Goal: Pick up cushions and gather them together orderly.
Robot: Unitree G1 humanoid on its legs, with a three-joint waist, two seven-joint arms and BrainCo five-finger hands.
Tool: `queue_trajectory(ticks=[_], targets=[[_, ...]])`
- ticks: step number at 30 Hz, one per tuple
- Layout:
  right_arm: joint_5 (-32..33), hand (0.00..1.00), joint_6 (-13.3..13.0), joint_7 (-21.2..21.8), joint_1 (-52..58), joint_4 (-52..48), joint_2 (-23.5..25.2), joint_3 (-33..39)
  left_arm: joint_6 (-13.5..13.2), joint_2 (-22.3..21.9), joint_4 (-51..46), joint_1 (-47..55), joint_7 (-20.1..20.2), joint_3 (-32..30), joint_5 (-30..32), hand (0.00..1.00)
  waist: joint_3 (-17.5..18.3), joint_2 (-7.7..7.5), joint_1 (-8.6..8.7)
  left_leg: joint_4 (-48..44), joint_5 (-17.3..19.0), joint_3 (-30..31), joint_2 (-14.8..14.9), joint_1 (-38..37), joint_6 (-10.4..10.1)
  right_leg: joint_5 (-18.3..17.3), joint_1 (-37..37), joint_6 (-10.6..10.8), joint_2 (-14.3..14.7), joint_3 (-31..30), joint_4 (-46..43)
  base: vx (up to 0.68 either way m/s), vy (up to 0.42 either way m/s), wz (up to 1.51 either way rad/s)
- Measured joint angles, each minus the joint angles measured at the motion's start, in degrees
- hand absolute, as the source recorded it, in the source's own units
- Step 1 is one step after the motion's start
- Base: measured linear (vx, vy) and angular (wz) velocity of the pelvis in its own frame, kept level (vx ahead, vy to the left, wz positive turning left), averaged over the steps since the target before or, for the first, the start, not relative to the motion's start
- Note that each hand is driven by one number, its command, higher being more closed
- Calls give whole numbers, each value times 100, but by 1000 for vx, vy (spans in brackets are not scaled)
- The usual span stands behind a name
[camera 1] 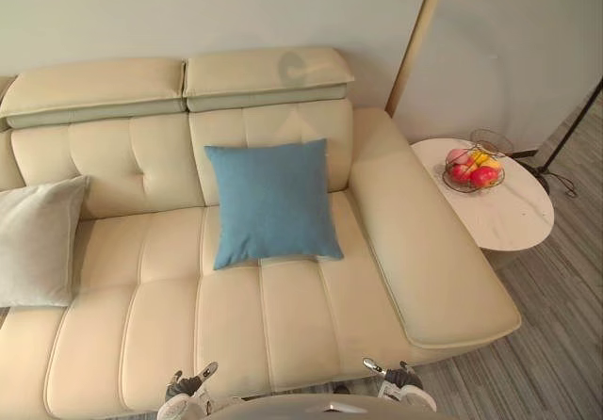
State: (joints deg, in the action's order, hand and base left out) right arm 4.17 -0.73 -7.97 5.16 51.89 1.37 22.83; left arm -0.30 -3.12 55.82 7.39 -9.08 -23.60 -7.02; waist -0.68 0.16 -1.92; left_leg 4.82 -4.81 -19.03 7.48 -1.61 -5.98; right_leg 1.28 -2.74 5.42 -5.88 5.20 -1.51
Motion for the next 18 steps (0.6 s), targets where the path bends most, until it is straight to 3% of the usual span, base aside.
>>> queue_trajectory(ticks=[3,5,6,7,8,9,11,13,14,16,18], targets=[[-6,0,56,-2,-134,85,17,-117,0,49,0,-36,-4,25,31,0,-82,-57,-79,-26,76,-275,-4,-135,-23,95,-13,-23,18,-229,-26,-4,20,-42],[-8,0,52,-1,-171,79,36,-367,7,89,-97,-195,-37,156,14,0,-151,-113,-91,-29,139,-115,-25,-69,110,223,-159,-144,35,-162,-219,-78,23,-13],[-9,0,48,-5,-231,71,30,-367,-4,35,-143,-195,-67,170,-27,0,-220,31,-128,-51,86,-111,123,40,184,-9,-287,-192,34,-96,-640,-105,19,3],[-10,0,51,-7,-268,49,52,-381,-8,48,-202,-242,-83,175,-66,0,-244,3,-97,-182,84,-87,169,129,189,-488,-561,-340,-10,22,-1581,-56,-17,42],[-10,0,47,-5,-271,60,53,-440,-17,78,-322,-249,-108,266,-87,0,-239,-65,-37,-370,106,137,171,243,203,-896,-729,-280,-171,187,-2712,-15,-70,86],[-10,0,46,-7,-244,90,68,-445,-19,129,-384,-244,-126,410,-146,0,-243,-192,-17,-415,48,351,83,256,204,-1011,-577,-200,-388,319,-3322,0,-122,94],[-10,0,44,-7,-240,102,86,-457,-20,136,-390,-241,-139,410,-190,0,-266,-297,-63,-542,6,506,-18,344,152,-1117,-394,-54,-366,346,-3012,-32,-115,47],[-10,0,38,-17,-408,74,18,-474,-18,37,-408,-280,-192,460,-300,0,-244,-93,-232,-726,-36,524,83,696,149,-1116,-23,-53,-126,327,-1795,-104,-77,-14],[-9,0,38,-19,-461,75,16,-484,-20,21,-406,-268,-203,469,-314,0,-249,-88,-271,-786,-56,505,83,833,162,-1116,31,-53,-111,341,-1436,-123,-43,-17],[-8,0,45,-24,-548,75,-19,-591,-16,-31,-348,-328,-218,592,-396,0,-426,129,-218,-786,-205,663,183,1065,166,-808,199,-28,52,509,-802,-170,-10,22],[-8,0,50,-35,-425,76,32,-598,-17,-37,-353,-319,-214,618,-380,0,-542,177,-213,-626,-292,709,187,927,147,-767,346,-38,85,621,-680,-185,1,28]])
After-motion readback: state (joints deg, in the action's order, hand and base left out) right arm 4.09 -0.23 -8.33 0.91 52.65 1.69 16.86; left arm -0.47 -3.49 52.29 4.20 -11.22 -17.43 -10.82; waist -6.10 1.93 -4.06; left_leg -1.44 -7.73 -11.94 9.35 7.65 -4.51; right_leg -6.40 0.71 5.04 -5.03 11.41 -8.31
